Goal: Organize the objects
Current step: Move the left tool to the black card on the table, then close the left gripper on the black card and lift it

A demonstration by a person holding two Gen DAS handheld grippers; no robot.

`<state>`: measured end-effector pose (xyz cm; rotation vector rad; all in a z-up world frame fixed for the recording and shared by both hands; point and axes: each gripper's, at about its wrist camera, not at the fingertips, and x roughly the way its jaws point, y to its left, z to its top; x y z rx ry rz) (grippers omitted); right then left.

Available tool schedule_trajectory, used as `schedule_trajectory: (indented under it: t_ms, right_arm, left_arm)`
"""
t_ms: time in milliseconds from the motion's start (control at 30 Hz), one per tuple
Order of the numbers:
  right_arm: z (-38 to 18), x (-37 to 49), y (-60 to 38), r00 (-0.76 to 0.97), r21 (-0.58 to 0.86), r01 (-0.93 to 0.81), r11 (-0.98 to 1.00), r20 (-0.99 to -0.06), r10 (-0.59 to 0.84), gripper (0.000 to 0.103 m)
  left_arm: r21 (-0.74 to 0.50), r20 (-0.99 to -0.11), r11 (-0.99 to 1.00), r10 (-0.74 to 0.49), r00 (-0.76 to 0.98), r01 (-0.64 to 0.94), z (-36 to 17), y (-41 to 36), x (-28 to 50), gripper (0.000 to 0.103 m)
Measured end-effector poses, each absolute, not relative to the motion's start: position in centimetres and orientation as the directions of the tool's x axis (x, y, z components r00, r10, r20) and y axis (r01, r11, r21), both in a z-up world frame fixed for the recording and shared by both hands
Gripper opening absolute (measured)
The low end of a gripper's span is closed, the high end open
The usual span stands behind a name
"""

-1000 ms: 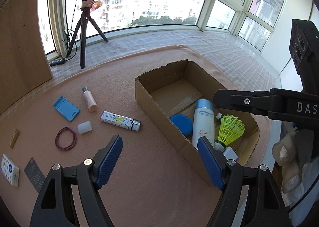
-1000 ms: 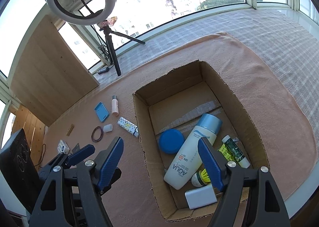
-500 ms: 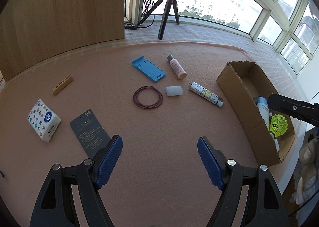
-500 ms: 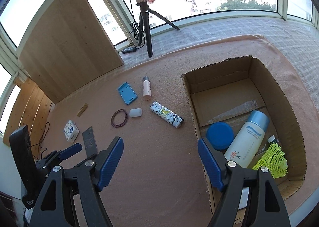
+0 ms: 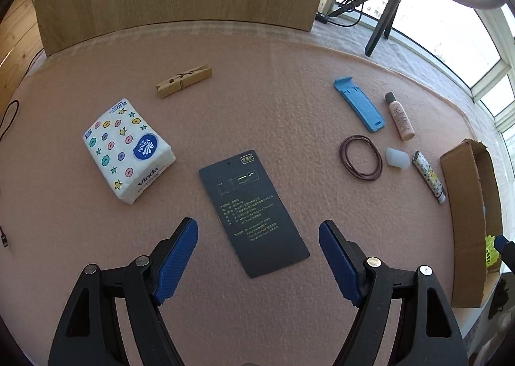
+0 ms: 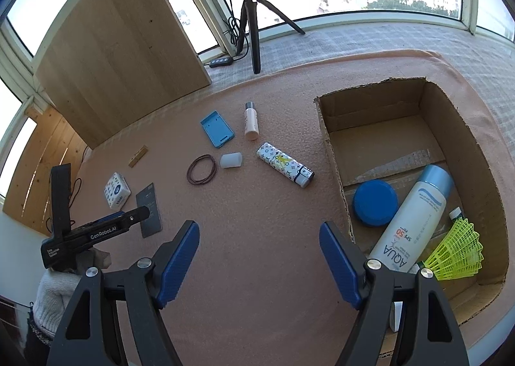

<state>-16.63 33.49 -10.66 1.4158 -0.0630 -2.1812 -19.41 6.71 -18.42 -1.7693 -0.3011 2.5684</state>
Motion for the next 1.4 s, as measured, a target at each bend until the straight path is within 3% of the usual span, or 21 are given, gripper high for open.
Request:
schedule_trajectory:
  t_ms: [300,600,900,1400]
  right_arm:
    - [-10.5,-17.4,35.7,-0.332,0.322,0.372,-0.870,-0.829,-0.449,0.074]
    - [-10.5,-17.8,36.8,-0.336,0.329,0.349,-0.878,-0.830,-0.445,0.074]
    - [-10.5,-17.5,36.6,-0.332,0.337,0.345,-0.876,-0.829,-0.450,0.073]
    - [-9.8,-16.2,37.1,-0.391,0.259,0.366,-0.894,-0.829,-0.401,0.073]
  left_arm:
    - [-0.140,-0.950,-0.978,0.088,-0.300,0.155,-20.3,6.9,-21.2,0.080]
    - [-0.024,-0.947,-0.996,-0.006,-0.322,0.091,-20.5,8.8,-21.2,0.079]
    - [-0.022,-0.939,-0.999,0.013,-0.345,0.023,-19.9,9.7,-20.6,0.061]
    - [-0.073,-0.926,-0.997,0.073,-0.371,-0.016,-18.6,10.0,-17.2,0.059]
